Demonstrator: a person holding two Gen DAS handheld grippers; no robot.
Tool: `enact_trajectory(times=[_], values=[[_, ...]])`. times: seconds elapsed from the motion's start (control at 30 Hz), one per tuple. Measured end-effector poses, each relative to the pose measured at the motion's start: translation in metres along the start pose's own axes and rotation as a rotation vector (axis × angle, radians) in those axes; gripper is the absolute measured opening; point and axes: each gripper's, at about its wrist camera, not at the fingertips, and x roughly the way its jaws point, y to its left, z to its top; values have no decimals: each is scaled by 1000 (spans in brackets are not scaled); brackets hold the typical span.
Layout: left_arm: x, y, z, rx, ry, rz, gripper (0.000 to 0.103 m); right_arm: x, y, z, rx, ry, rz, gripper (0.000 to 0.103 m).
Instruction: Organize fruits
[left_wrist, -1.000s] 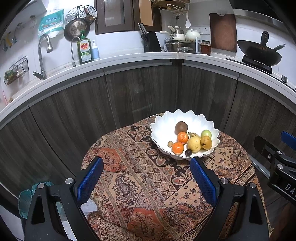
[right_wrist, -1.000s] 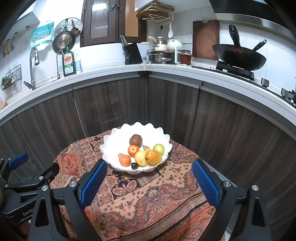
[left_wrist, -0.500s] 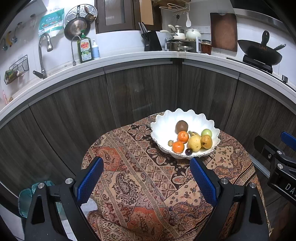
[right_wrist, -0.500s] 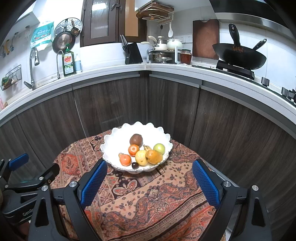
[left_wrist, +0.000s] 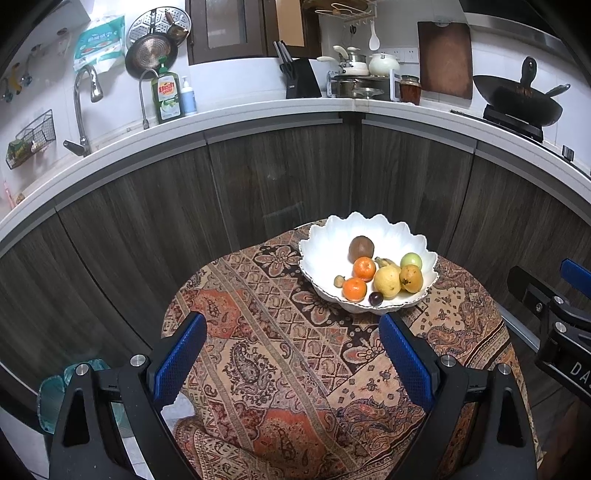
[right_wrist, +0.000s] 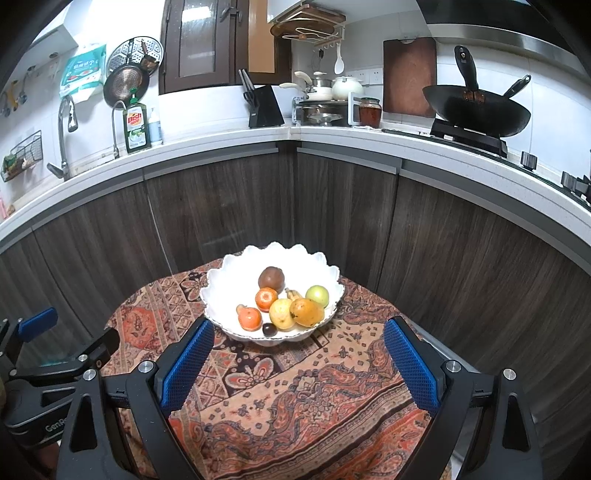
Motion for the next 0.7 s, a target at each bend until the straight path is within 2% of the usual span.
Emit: enact_trajectory(times=[0.7], values=[[-5,0,0,-4,-9,-15,95,-2,0,-1,13,-2,0,94]])
